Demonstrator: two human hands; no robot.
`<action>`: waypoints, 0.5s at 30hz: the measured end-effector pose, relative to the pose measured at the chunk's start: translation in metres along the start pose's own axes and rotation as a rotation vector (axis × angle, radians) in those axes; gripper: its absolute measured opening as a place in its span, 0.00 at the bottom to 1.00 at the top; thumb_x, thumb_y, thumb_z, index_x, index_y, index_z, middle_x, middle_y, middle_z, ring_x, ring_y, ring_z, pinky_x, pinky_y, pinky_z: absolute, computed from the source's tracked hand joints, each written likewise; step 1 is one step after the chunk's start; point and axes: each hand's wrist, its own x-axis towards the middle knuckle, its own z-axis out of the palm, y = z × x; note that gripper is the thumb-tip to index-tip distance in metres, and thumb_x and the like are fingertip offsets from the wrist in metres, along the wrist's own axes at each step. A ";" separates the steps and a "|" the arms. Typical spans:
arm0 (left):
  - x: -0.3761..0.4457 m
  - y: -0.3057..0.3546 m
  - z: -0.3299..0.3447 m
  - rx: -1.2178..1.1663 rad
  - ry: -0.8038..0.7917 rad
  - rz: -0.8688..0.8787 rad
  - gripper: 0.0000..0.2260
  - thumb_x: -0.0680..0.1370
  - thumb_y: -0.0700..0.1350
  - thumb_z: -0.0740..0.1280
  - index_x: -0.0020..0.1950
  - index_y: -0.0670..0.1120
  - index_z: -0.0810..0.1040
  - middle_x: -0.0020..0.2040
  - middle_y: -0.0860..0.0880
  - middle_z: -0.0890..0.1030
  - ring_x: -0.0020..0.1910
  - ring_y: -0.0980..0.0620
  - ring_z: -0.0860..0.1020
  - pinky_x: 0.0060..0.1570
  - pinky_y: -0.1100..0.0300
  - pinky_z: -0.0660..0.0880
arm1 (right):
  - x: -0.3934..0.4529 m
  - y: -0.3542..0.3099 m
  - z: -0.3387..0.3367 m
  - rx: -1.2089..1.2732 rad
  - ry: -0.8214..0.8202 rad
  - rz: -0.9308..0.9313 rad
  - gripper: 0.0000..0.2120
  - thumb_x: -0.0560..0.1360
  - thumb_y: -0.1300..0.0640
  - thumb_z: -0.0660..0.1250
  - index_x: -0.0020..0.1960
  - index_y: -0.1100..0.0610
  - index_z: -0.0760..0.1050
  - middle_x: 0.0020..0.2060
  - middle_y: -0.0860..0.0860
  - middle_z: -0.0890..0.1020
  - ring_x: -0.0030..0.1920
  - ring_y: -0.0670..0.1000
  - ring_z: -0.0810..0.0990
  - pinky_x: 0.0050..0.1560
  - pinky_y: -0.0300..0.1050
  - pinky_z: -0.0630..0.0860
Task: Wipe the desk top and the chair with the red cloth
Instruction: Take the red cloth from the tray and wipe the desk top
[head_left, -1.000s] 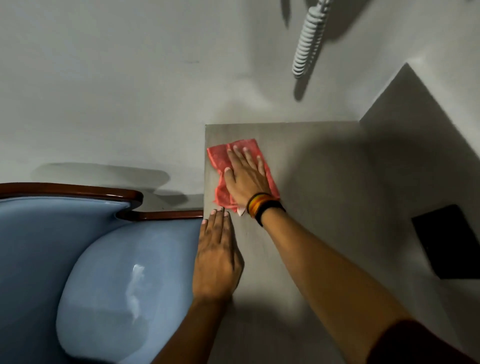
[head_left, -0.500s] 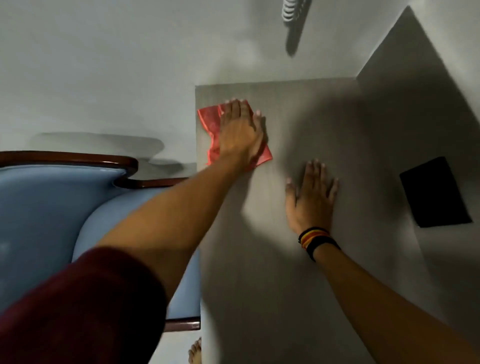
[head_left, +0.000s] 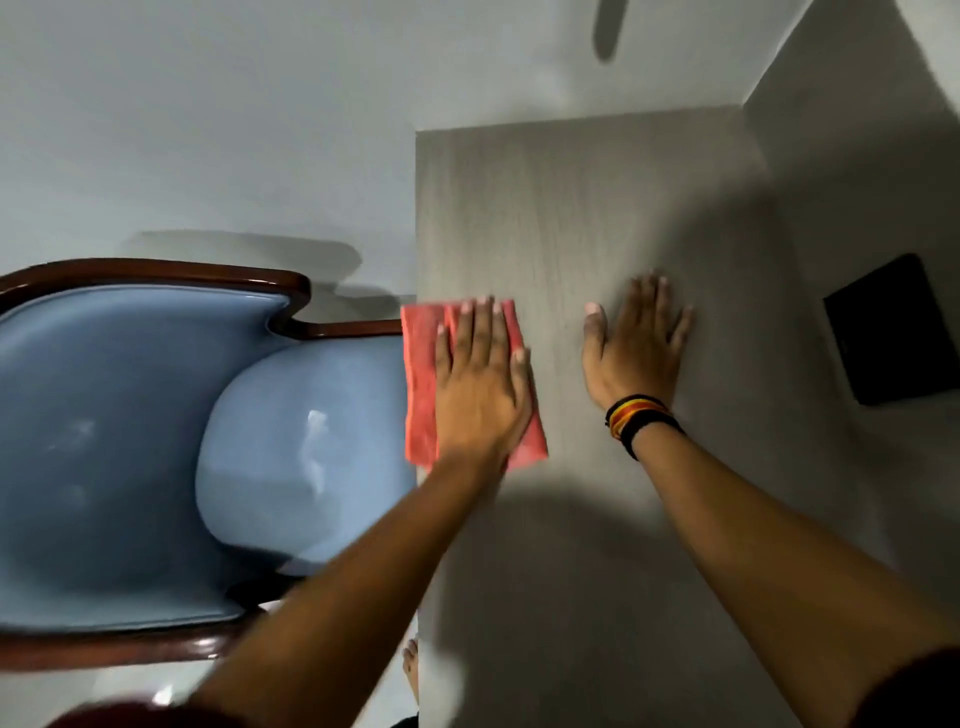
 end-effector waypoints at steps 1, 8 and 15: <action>-0.041 -0.002 0.005 0.001 -0.001 0.014 0.28 0.88 0.54 0.47 0.87 0.47 0.47 0.88 0.48 0.47 0.87 0.49 0.43 0.86 0.43 0.47 | 0.000 -0.001 -0.001 0.012 0.005 0.000 0.33 0.85 0.41 0.48 0.83 0.61 0.57 0.84 0.58 0.58 0.86 0.57 0.51 0.84 0.68 0.45; -0.167 -0.029 0.009 0.150 -0.132 0.293 0.28 0.87 0.55 0.49 0.87 0.50 0.48 0.88 0.51 0.48 0.87 0.50 0.46 0.84 0.42 0.53 | -0.007 0.000 -0.003 0.071 -0.009 -0.011 0.34 0.85 0.40 0.48 0.83 0.61 0.58 0.84 0.59 0.58 0.86 0.58 0.52 0.83 0.70 0.46; -0.042 -0.026 -0.011 0.138 -0.098 0.254 0.25 0.88 0.52 0.48 0.86 0.50 0.54 0.87 0.49 0.55 0.87 0.49 0.50 0.85 0.44 0.50 | -0.061 0.019 -0.014 0.352 0.049 -0.019 0.29 0.86 0.45 0.54 0.82 0.59 0.60 0.84 0.57 0.60 0.86 0.55 0.53 0.85 0.62 0.43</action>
